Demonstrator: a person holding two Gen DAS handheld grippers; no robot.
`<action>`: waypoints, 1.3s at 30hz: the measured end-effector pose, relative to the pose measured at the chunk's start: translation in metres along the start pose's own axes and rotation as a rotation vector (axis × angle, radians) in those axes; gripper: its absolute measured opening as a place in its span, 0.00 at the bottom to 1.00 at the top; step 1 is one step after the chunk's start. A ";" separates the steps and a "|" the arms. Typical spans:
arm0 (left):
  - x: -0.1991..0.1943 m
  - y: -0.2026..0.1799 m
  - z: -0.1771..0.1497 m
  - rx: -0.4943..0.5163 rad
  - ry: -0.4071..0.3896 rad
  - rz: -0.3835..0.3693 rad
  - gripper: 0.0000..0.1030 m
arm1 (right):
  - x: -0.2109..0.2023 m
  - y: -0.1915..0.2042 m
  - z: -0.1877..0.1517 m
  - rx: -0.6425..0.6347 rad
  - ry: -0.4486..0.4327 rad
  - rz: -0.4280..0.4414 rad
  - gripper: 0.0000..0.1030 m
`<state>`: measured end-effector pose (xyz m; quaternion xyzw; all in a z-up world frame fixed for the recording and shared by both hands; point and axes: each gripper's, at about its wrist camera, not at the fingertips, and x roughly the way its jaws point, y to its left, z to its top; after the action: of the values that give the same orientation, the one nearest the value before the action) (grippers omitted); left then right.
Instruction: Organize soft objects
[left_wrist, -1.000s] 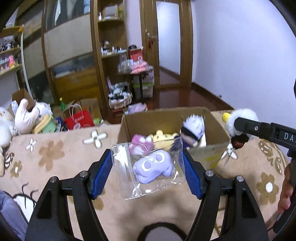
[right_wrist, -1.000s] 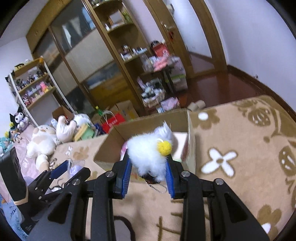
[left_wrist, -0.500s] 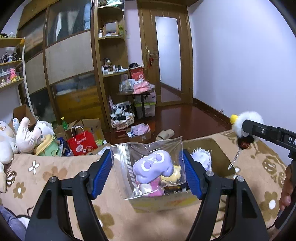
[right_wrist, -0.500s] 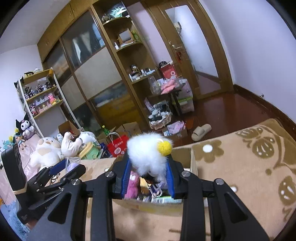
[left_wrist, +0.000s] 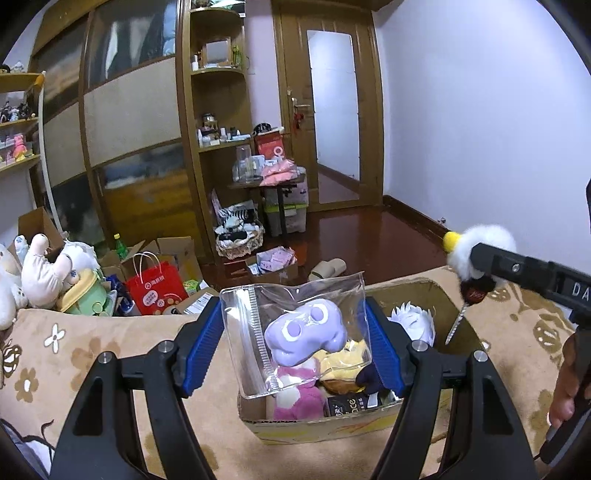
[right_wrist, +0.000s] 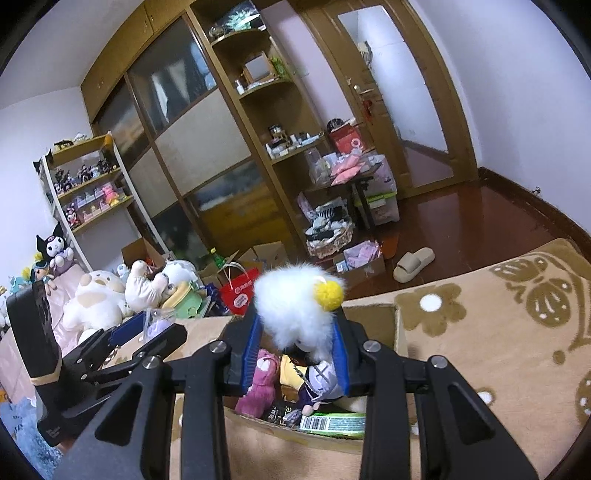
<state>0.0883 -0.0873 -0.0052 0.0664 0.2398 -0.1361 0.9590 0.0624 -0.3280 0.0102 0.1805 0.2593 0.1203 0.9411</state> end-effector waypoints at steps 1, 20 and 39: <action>0.003 0.000 -0.001 0.004 0.002 0.003 0.71 | 0.006 0.000 -0.003 -0.002 0.011 0.002 0.35; 0.058 0.009 -0.026 -0.008 0.142 -0.002 0.83 | 0.049 -0.008 -0.026 -0.009 0.118 -0.016 0.35; 0.001 0.020 -0.023 0.025 0.100 0.113 0.97 | 0.002 -0.003 -0.021 -0.055 0.075 -0.108 0.76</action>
<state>0.0852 -0.0644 -0.0246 0.0983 0.2814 -0.0813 0.9511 0.0531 -0.3245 -0.0085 0.1356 0.3001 0.0833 0.9405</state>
